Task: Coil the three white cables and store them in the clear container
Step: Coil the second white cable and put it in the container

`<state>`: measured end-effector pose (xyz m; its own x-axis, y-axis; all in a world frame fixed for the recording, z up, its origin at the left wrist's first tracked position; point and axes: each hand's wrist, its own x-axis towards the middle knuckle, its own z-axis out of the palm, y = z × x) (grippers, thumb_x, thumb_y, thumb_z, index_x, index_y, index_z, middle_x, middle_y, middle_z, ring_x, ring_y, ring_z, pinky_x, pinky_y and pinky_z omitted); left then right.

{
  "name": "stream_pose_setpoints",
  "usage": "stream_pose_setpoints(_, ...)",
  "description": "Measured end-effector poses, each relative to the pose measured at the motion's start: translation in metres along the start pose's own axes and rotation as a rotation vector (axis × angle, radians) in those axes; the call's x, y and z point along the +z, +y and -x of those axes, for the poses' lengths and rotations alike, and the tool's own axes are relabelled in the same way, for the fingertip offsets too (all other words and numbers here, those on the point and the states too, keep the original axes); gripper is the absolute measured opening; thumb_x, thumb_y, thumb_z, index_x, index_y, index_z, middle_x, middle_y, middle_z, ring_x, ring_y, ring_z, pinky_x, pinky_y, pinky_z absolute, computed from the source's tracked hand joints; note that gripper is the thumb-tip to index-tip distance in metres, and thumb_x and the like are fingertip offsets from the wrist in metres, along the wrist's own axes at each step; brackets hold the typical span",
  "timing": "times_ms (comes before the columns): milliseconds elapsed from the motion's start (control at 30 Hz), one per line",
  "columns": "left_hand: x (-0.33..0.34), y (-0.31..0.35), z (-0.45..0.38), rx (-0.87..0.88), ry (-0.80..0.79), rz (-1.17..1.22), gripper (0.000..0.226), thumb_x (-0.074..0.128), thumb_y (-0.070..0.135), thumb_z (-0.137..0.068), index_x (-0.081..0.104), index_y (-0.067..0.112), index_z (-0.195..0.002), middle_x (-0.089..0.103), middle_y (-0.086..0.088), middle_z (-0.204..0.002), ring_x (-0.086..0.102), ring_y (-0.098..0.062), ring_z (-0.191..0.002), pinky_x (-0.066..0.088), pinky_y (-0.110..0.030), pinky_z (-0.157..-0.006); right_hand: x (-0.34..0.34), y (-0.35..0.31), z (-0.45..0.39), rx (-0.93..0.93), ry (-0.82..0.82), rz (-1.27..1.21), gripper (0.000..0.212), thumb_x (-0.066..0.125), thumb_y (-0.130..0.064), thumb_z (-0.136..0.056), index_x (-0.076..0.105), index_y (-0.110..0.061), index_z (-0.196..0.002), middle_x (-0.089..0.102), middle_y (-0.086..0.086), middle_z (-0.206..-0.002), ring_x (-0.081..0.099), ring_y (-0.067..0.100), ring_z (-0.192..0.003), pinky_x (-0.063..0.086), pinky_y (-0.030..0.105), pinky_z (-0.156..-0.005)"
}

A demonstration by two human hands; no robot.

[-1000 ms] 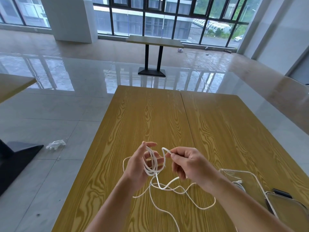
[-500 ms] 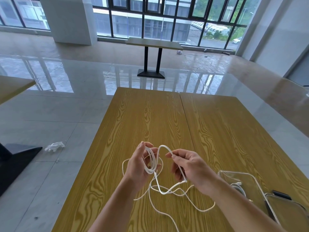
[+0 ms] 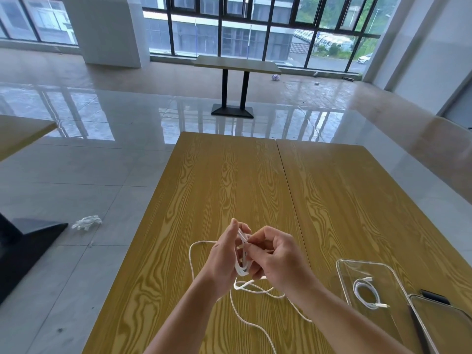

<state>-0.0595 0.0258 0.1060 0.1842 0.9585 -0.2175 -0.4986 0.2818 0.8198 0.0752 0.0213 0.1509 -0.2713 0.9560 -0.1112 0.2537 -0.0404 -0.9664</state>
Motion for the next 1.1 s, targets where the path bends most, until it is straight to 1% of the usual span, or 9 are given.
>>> stream_pose_setpoints(133, 0.000, -0.001, 0.000, -0.006, -0.026, 0.066, 0.046, 0.040, 0.056, -0.090, 0.052, 0.012, -0.093, 0.055, -0.015, -0.069, 0.052, -0.025, -0.056, 0.044, -0.032, -0.050, 0.009, 0.004, 0.003, -0.045, 0.059, -0.003, 0.005, 0.070, -0.012, -0.091, 0.075, -0.014, -0.090, 0.070, 0.006, -0.065, 0.064, 0.016, -0.052, 0.055, 0.029, -0.049)
stream_pose_setpoints(300, -0.003, -0.005, 0.000, -0.010, -0.028, 0.037, 0.048, 0.041, 0.059, -0.088, 0.050, 0.012, -0.096, 0.055, -0.013, -0.074, 0.053, -0.025, -0.061, 0.045, -0.034, -0.054, 0.009, 0.005, 0.007, -0.051, 0.048, -0.027, 0.029, 0.062, 0.005, -0.090, 0.078, -0.018, -0.088, 0.072, -0.005, -0.069, 0.067, 0.008, -0.058, 0.053, 0.022, -0.055)
stream_pose_setpoints(433, -0.002, -0.005, -0.001, -0.007, 0.007, 0.012, 0.051, 0.045, 0.062, -0.091, 0.049, 0.012, -0.098, 0.054, -0.007, -0.075, 0.051, -0.022, -0.064, 0.043, -0.033, -0.054, 0.011, 0.007, 0.007, -0.073, 0.089, -0.002, 0.026, 0.066, 0.005, -0.088, 0.076, -0.016, -0.076, 0.073, 0.002, -0.065, 0.070, 0.022, -0.058, 0.060, 0.037, -0.056)
stream_pose_setpoints(500, -0.002, -0.005, 0.000, 0.012, 0.020, -0.049, 0.039, 0.051, 0.051, -0.095, 0.049, 0.013, -0.098, 0.054, -0.006, -0.075, 0.053, -0.019, -0.062, 0.043, -0.030, -0.050, 0.013, 0.008, 0.007, -0.079, 0.104, -0.001, 0.018, 0.069, 0.004, -0.085, 0.074, -0.010, -0.076, 0.073, 0.011, -0.067, 0.072, 0.034, -0.063, 0.061, 0.049, -0.061)
stream_pose_setpoints(567, 0.000, -0.004, 0.001, 0.021, 0.036, -0.067, 0.022, 0.052, 0.035, -0.099, 0.048, 0.013, -0.097, 0.054, -0.006, -0.074, 0.055, -0.017, -0.059, 0.042, -0.028, -0.047, 0.015, 0.009, 0.006, -0.064, 0.114, -0.015, 0.013, 0.071, 0.004, -0.083, 0.071, -0.007, -0.078, 0.073, 0.015, -0.068, 0.072, 0.037, -0.066, 0.062, 0.051, -0.064)
stream_pose_setpoints(633, 0.002, -0.002, 0.001, 0.029, 0.049, -0.047, 0.019, 0.047, 0.030, -0.101, 0.049, 0.012, -0.093, 0.055, -0.007, -0.072, 0.056, -0.019, -0.058, 0.042, -0.028, -0.047, 0.015, 0.009, 0.006, -0.039, 0.098, -0.023, 0.009, 0.072, 0.001, -0.086, 0.069, -0.006, -0.081, 0.074, 0.013, -0.069, 0.073, 0.032, -0.065, 0.063, 0.047, -0.064)
stream_pose_setpoints(867, -0.011, 0.013, -0.008, 0.031, 0.278, 0.092, 0.032, 0.041, 0.038, -0.103, 0.054, 0.011, -0.091, 0.064, -0.011, -0.080, 0.064, -0.027, -0.072, 0.051, -0.039, -0.062, -0.006, 0.010, 0.007, 0.058, -0.074, 0.169, 0.015, 0.065, -0.018, -0.096, 0.071, -0.008, -0.086, 0.073, 0.009, -0.070, 0.067, 0.015, -0.055, 0.058, 0.029, -0.054)
stream_pose_setpoints(1033, -0.039, 0.041, -0.016, 0.080, 0.438, 0.220, 0.033, 0.042, 0.042, -0.103, 0.055, 0.014, -0.092, 0.066, -0.013, -0.082, 0.065, -0.028, -0.073, 0.052, -0.040, -0.063, -0.025, 0.019, 0.012, 0.174, -0.430, 0.383, 0.019, 0.056, -0.030, -0.101, 0.073, -0.022, -0.103, 0.074, 0.007, -0.081, 0.062, 0.009, -0.058, 0.053, 0.023, -0.056)
stream_pose_setpoints(1100, -0.045, 0.050, -0.017, 0.094, 0.443, 0.225, 0.033, 0.042, 0.042, -0.103, 0.055, 0.014, -0.090, 0.066, -0.013, -0.081, 0.065, -0.028, -0.071, 0.052, -0.039, -0.062, -0.029, 0.018, 0.013, 0.220, -0.524, 0.460, 0.020, 0.052, -0.031, -0.103, 0.070, -0.032, -0.111, 0.072, -0.001, -0.079, 0.059, 0.005, -0.057, 0.050, 0.019, -0.054)
